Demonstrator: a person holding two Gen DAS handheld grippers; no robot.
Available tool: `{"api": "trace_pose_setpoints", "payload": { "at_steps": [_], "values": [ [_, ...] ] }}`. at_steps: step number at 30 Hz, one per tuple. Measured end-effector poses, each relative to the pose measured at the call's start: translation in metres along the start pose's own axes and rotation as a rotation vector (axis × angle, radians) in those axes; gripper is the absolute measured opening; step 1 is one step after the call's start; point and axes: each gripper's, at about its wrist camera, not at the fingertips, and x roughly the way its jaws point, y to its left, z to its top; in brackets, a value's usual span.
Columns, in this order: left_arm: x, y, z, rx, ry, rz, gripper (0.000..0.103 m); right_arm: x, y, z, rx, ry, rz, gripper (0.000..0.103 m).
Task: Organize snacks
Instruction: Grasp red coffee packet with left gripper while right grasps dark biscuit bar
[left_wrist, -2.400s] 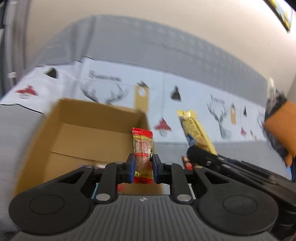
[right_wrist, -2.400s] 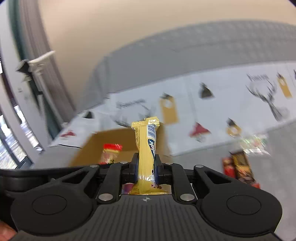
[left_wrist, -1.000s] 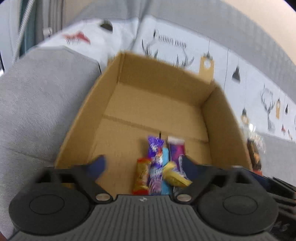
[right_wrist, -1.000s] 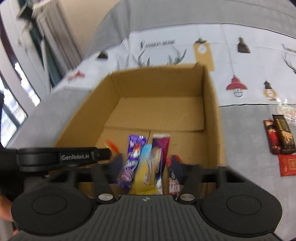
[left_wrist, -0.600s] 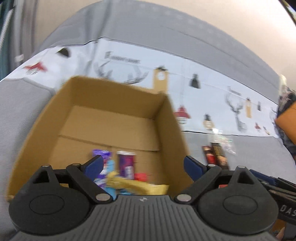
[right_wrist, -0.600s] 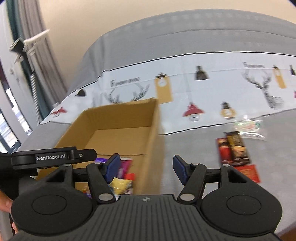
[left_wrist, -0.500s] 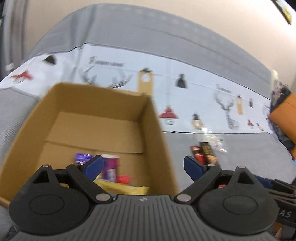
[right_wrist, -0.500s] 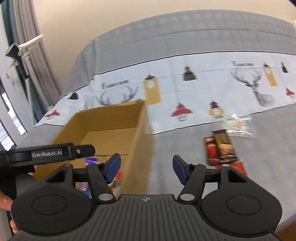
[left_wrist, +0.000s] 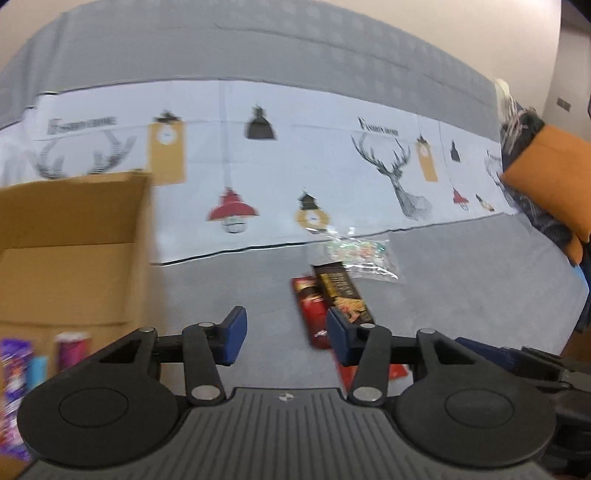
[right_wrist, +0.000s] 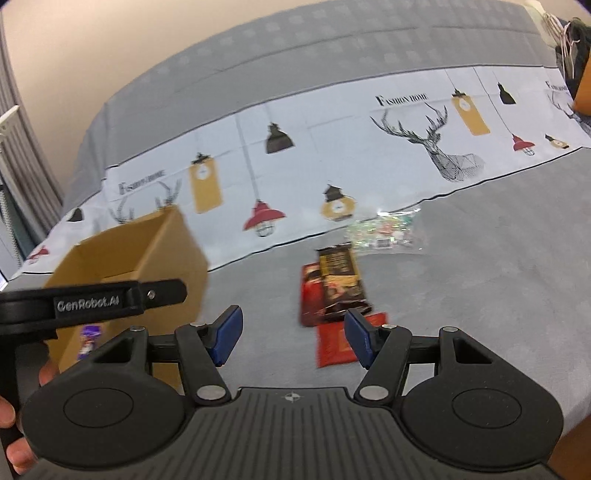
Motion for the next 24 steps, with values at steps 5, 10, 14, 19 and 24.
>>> {"api": "trace_pose_setpoints", "payload": {
  "at_steps": [5, 10, 14, 19, 24],
  "values": [
    [0.084, -0.004, 0.006, -0.086, 0.146, -0.017, 0.039, 0.042, -0.032, 0.015, -0.001, 0.043, 0.010, 0.064],
    [0.130, 0.010, -0.004, -0.157, 0.202, -0.027, 0.039, 0.090, -0.054, 0.013, -0.006, 0.124, 0.039, 0.063],
    [0.148, 0.019, -0.010, -0.206, 0.206, -0.080, 0.036, 0.120, -0.060, 0.020, -0.011, 0.154, 0.077, 0.060],
    [0.157, 0.011, -0.007, -0.154, 0.156, -0.074, 0.034, 0.155, -0.080, 0.024, 0.020, 0.222, 0.125, 0.054],
    [0.155, 0.003, -0.009, -0.115, 0.147, -0.103, 0.010, 0.152, -0.076, 0.026, -0.042, 0.235, 0.154, 0.032]
  ]
}}
